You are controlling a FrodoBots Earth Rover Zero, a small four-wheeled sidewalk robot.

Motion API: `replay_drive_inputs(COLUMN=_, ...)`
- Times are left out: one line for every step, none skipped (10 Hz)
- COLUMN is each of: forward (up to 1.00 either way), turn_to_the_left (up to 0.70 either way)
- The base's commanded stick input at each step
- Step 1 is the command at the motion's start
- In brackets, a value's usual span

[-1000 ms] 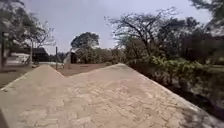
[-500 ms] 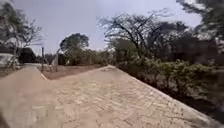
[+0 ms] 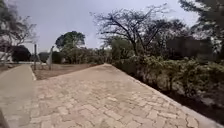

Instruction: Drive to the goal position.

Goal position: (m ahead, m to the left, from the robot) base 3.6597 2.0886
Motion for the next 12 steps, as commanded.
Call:
replay_drive_inputs(forward=0.7, turn_to_the_left=0.0)
replay_drive_inputs(forward=0.7, turn_to_the_left=0.0)
replay_drive_inputs(forward=0.7, turn_to_the_left=0.0)
replay_drive_inputs(forward=0.7, turn_to_the_left=0.11)
replay_drive_inputs(forward=0.7, turn_to_the_left=0.29)
replay_drive_inputs(forward=0.7, turn_to_the_left=0.24)
replay_drive_inputs(forward=0.7, turn_to_the_left=0.06)
replay_drive_inputs(forward=0.7, turn_to_the_left=0.0)
replay_drive_inputs(forward=0.7, turn_to_the_left=0.0)
replay_drive_inputs(forward=0.7, turn_to_the_left=0.0)
replay_drive_inputs(forward=0.7, turn_to_the_left=0.0)
replay_drive_inputs(forward=0.7, turn_to_the_left=0.0)
